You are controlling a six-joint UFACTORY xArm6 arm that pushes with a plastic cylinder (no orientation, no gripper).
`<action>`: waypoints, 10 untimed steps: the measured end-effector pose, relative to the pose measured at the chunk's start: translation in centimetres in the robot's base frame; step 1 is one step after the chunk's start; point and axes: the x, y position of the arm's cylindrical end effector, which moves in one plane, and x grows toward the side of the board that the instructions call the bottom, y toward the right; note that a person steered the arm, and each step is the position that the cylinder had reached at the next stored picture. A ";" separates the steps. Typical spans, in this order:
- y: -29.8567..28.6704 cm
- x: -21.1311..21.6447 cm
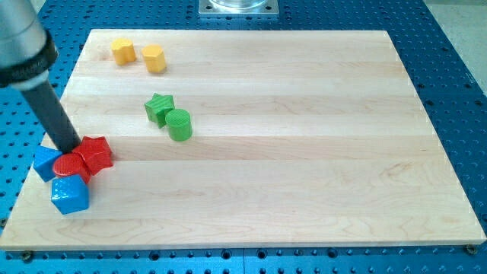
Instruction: Place the blue triangle top to the red circle
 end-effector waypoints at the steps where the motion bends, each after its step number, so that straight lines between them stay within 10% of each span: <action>1: 9.5 2.0; 2: 18.0 4.8; 5: 16.4 0.1; 7: 7.4 -6.7; 10: -4.8 -5.4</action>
